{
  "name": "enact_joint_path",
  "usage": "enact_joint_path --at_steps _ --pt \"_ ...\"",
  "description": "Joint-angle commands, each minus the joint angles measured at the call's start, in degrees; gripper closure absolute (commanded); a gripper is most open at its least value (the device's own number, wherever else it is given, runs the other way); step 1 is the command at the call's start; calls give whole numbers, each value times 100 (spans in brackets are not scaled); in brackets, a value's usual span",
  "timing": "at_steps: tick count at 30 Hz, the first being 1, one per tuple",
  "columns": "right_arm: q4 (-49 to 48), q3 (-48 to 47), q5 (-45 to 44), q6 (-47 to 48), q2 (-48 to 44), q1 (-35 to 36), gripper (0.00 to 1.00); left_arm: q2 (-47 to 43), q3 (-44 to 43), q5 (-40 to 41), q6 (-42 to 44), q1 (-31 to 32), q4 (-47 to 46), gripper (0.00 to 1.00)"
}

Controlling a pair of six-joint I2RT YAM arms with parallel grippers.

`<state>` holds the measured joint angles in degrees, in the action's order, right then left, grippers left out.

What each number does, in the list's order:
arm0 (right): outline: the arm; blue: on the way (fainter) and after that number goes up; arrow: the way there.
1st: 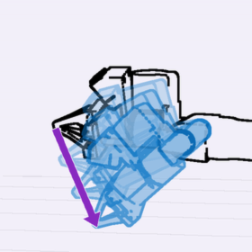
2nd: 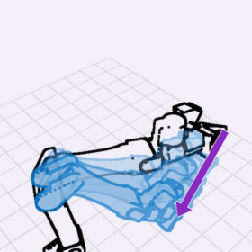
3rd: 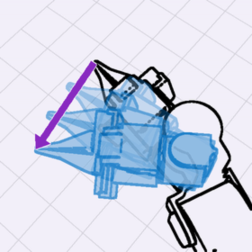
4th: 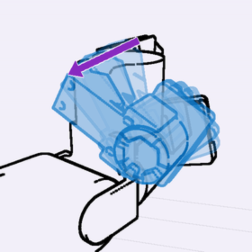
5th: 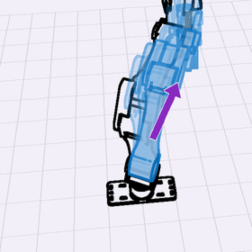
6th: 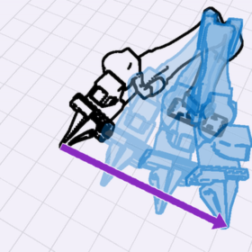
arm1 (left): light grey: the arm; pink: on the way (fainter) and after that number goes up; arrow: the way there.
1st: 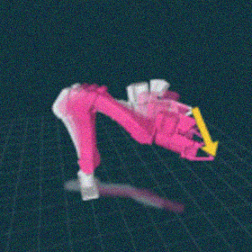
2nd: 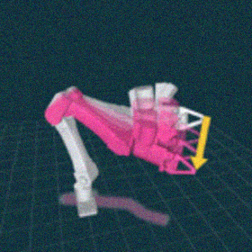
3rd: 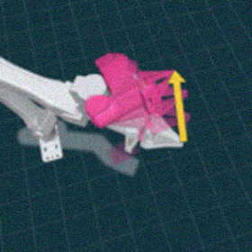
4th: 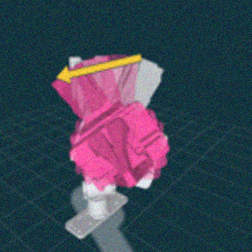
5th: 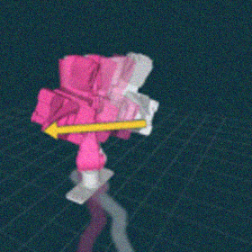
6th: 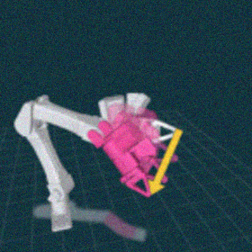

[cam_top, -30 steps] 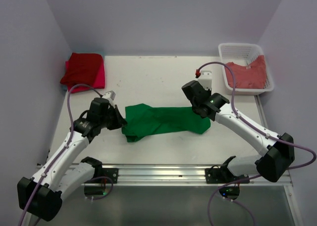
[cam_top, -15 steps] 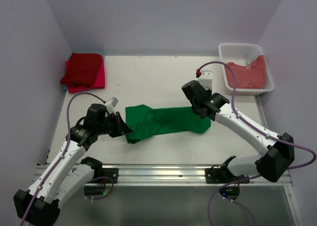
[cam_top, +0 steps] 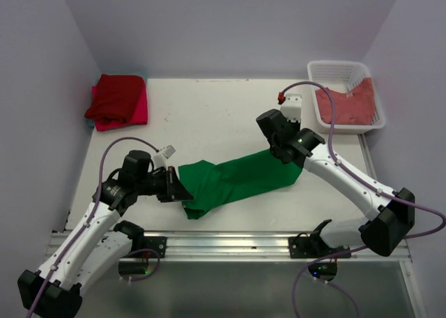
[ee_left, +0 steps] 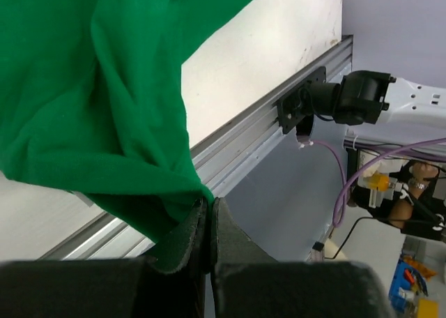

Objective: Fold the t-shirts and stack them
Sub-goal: Flatten out the tshirt

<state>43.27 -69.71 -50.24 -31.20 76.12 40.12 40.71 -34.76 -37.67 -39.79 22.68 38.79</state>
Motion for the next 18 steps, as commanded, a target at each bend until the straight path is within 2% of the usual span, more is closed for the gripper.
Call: enact_joint_path --at_steps 1,6,8,11,14,18 --pt "-230 -297 -189 149 -62 31 100 -63 -554 -75 208 44 32 100" --pt "-388 -359 67 290 8 22 100 138 -1945 1102 691 44 156 100" --pt "-415 -394 163 360 70 22 100 401 -2279 1174 841 44 -80 100" --pt "-424 -482 208 448 158 23 100 1069 -2456 1341 1288 44 -519 100" --pt "-459 -534 181 544 184 31 100 1842 -2982 2008 1781 35 -809 100" --pt "-494 -622 172 598 211 22 100 3018 -4192 2850 2194 -70 -1180 100"
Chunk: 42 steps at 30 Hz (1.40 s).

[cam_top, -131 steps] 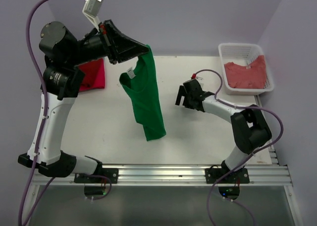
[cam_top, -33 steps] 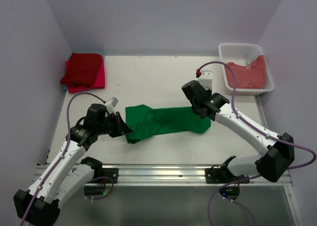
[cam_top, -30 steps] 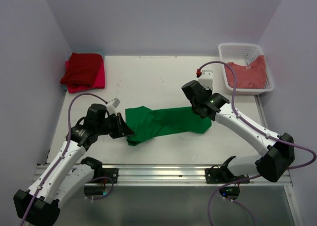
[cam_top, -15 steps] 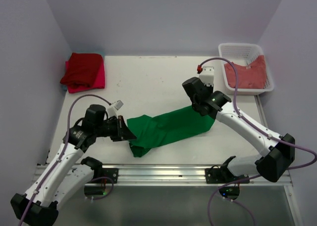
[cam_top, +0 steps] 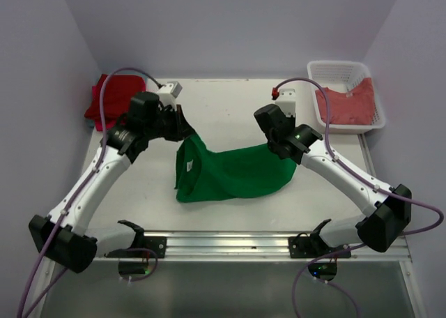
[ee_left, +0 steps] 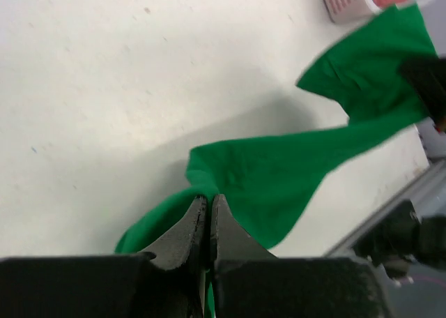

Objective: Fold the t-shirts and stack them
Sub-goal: Flatten out the tshirt

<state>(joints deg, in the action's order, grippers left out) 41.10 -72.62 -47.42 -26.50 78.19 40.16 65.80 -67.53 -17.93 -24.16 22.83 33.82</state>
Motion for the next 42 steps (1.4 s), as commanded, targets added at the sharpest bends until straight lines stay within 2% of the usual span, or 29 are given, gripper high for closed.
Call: enact_joint_path --at_steps 1,5,7,8,9,10,12,14,15,16,17,19,20,23,26,31,32,33,35,36,38,39,40,42 --pt "-296 -332 -118 128 12 18 100 722 -1146 975 641 -295 -710 100" --pt "-383 -384 -206 171 99 18 100 2020 -2193 836 535 -1218 -1008 100" --pt "-392 -420 -285 180 152 9 100 2549 -3105 1001 579 -1543 -809 100" --pt "-410 -420 -364 189 170 9 100 2926 -3465 950 736 -1579 -537 100" --pt "-410 -428 -382 198 187 9 100 3025 -4026 880 798 -1589 -448 100" --pt "-393 -428 -400 163 196 0 100 3035 -4188 757 834 -1563 -316 100" --pt "-436 -333 -409 136 118 0 100 2545 -3727 878 1001 -1466 -489 100" --pt "-489 -236 -365 128 47 9 100 1749 -2902 1552 1028 -975 -832 100" --pt "-533 -148 -330 136 3 0 100 1508 -1941 1669 941 -791 -912 100" --pt "-550 -112 -312 128 -6 9 100 1315 -1479 1731 801 -580 -974 100" --pt "-577 -60 -303 136 -6 0 100 982 -560 1627 503 -552 -1000 100" --pt "-533 -59 -277 163 38 9 100 734 262 1530 273 -543 -1009 100" --pt "-481 -68 -277 172 56 9 100 515 962 1556 -76 -543 -966 100" --pt "-428 -68 -233 224 100 9 100 67 2133 1520 -508 -473 -992 100" --pt "-393 -68 -101 224 117 9 100 -172 2926 1408 -756 -429 -983 100" --pt "-384 -59 -74 216 144 9 100 -225 3447 1302 -1028 -402 -755 99" --pt "-366 -59 -83 216 152 9 100 -321 3518 1205 -1142 -393 -728 91" --pt "-357 -59 -101 216 152 9 100 -401 3527 1239 -1239 -376 -658 66" --pt "-357 -24 -127 216 144 9 100 -794 3536 1283 -1432 -367 -623 46" --pt "-366 -15 -127 216 152 0 100 -980 3527 1345 -1477 -358 -649 31" --pt "-366 -7 -127 207 161 9 100 -1523 3501 1528 -1486 -358 -920 19" --pt "-357 2 -101 198 179 9 100 -1735 3396 1617 -1390 -358 -1139 8" --pt "-357 2 -101 198 187 9 100 -1755 3317 1618 -1294 -358 -1280 2" --pt "-357 2 -57 181 205 9 100 -1598 3159 1723 -1144 -358 -1518 0"
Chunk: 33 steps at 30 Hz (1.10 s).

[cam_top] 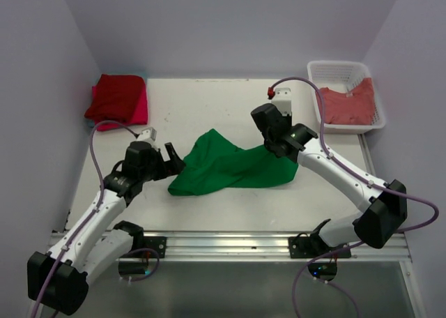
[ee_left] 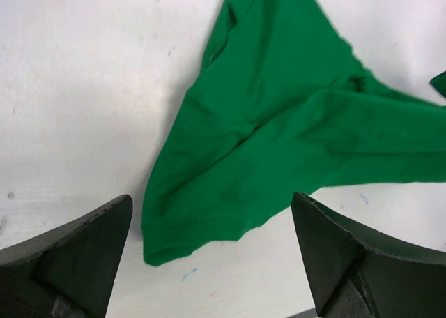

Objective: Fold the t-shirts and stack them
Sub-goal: Flatten out the tshirt

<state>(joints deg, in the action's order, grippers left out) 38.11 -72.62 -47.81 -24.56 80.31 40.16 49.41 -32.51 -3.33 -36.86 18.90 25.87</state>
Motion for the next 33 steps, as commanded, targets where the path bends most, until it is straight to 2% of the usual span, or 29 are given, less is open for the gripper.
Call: enact_joint_path --at_steps 1,5,8,13,15,18,21,33 --pt "-67 -7 -18 -14 28 9 100 391 -448 307 188 35 -863 0" --pt "-93 2 26 -58 107 9 100 1558 -1045 -43 635 35 -1530 2" --pt "-128 90 70 -76 160 9 100 2449 -1353 -228 855 35 -2216 8" --pt "-155 195 123 -163 195 9 100 3775 -2029 -615 1181 35 -3026 29" --pt "-172 239 176 -181 195 9 100 4014 -2101 -835 1225 35 -3436 35" --pt "-190 301 211 -199 195 18 100 4314 -2110 -1283 1216 35 -4095 39" --pt "-198 327 220 -181 213 9 100 4542 -2101 -1363 1234 44 -4440 41" --pt "-242 415 246 -199 178 18 100 5869 -2620 -1249 1208 44 -4617 46"
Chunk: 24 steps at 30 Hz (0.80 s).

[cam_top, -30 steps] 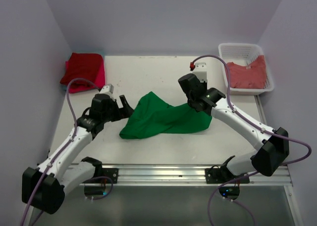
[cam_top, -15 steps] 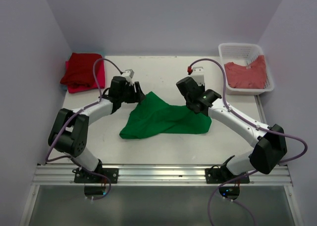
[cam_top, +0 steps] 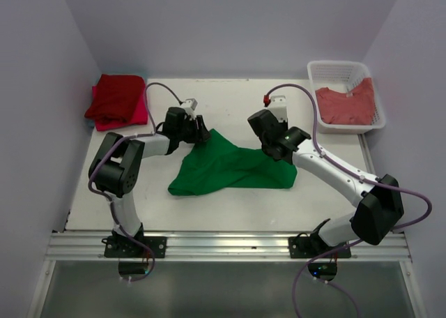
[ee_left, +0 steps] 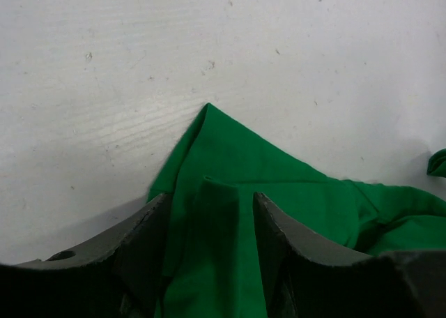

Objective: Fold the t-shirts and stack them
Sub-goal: Flatten out the tshirt

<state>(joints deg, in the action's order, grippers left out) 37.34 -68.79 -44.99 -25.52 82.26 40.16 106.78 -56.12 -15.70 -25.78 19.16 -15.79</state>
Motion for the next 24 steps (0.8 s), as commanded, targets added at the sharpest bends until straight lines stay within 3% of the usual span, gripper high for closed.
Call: enact_joint_path --at_steps 1,7,14,20,24 --pt "-157 59 -36 -102 -34 18 100 202 -285 -3 100 18 -451 46" --pt "-157 94 -89 -94 -70 0 100 212 -321 50 178 18 -372 55" --pt "-148 77 -80 -120 1 9 100 -34 -303 85 249 18 -179 98" --pt "-104 59 -124 -146 27 9 100 -464 -268 120 205 18 101 100" --pt "-104 103 -203 -155 27 9 100 -1306 -425 593 205 27 655 100"
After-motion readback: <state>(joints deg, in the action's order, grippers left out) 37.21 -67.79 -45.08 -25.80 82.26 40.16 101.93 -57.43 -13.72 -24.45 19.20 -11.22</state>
